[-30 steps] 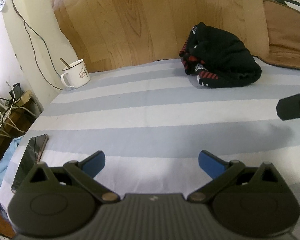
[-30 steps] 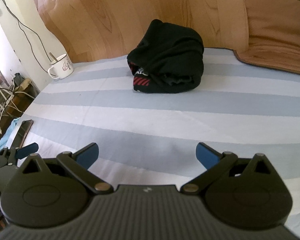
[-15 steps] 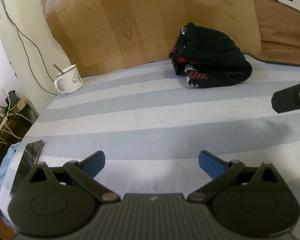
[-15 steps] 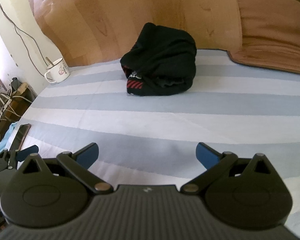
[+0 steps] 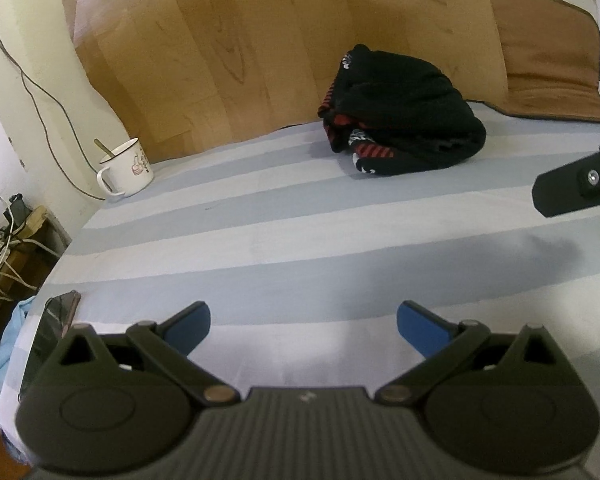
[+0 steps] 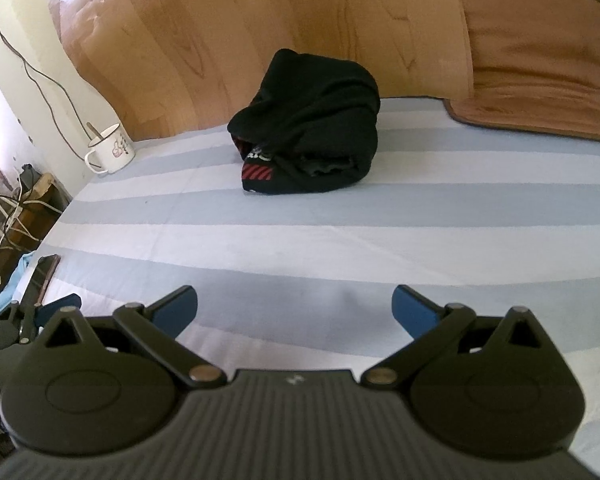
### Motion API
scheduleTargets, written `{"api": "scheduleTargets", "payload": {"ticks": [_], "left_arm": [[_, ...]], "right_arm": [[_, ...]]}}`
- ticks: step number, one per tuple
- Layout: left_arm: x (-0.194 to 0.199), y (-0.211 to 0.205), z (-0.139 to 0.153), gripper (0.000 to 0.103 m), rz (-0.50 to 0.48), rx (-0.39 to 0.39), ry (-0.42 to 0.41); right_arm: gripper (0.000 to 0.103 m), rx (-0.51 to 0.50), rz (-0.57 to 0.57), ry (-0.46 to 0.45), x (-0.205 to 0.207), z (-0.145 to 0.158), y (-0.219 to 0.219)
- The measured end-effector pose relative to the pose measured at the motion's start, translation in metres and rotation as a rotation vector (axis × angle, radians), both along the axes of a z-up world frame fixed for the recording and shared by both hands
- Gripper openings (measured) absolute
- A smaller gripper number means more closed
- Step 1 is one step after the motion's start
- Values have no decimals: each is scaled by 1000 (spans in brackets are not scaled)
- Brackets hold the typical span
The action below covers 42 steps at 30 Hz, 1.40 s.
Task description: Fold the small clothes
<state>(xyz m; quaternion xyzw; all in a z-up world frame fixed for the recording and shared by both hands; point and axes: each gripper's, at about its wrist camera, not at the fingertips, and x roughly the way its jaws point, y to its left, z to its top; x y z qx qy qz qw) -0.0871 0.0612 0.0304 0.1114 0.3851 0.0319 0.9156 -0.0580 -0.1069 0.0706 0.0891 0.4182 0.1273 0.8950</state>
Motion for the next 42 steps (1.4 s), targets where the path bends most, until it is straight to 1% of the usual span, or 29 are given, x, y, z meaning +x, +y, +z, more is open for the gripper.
{"api": "scheduleTargets", "payload": {"ticks": [28, 42], "left_arm": [[2, -15, -2, 103, -36, 14, 19], [5, -14, -3, 103, -25, -3, 23]], "right_arm": [[103, 34, -8, 13, 3, -3, -20], [103, 44, -8, 22, 5, -5, -23]]}}
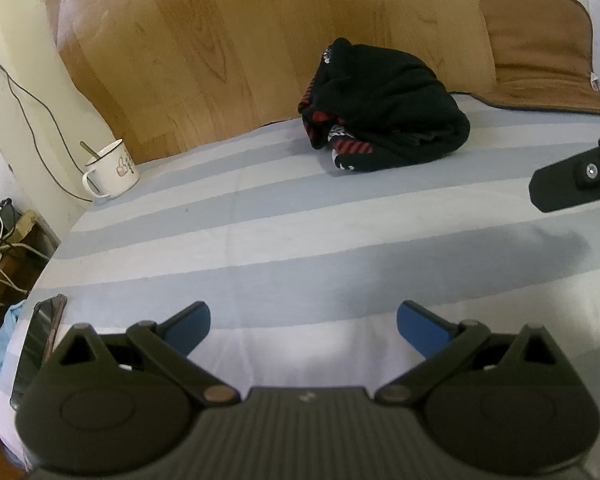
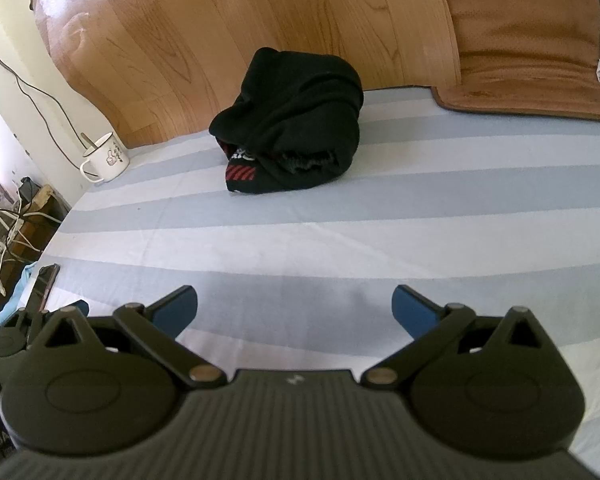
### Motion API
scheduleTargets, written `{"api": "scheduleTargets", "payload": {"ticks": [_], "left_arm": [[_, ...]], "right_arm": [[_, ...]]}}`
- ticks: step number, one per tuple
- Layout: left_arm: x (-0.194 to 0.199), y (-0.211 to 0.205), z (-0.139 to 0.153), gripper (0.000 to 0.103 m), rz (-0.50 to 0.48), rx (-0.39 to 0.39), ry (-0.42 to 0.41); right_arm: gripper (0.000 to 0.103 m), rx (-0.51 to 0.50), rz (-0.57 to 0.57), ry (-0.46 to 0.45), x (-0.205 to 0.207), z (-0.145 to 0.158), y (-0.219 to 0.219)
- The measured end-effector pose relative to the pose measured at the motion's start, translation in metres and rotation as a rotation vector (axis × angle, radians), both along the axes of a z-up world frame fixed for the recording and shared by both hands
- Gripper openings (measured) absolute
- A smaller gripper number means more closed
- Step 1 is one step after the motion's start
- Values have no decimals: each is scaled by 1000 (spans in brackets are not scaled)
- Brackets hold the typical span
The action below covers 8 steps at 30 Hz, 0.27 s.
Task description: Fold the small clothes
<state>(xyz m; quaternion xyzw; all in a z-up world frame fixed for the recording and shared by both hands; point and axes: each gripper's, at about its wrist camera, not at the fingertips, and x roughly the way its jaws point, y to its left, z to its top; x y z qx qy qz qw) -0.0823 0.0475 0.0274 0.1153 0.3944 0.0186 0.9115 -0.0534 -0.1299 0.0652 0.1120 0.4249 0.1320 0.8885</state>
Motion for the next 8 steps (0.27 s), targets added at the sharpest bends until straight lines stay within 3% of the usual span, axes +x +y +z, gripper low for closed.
{"api": "scheduleTargets", "payload": {"ticks": [8], "left_arm": [[-1, 2, 1, 103, -27, -24, 2]], "right_arm": [[103, -2, 6, 0, 0, 0, 3]]}}
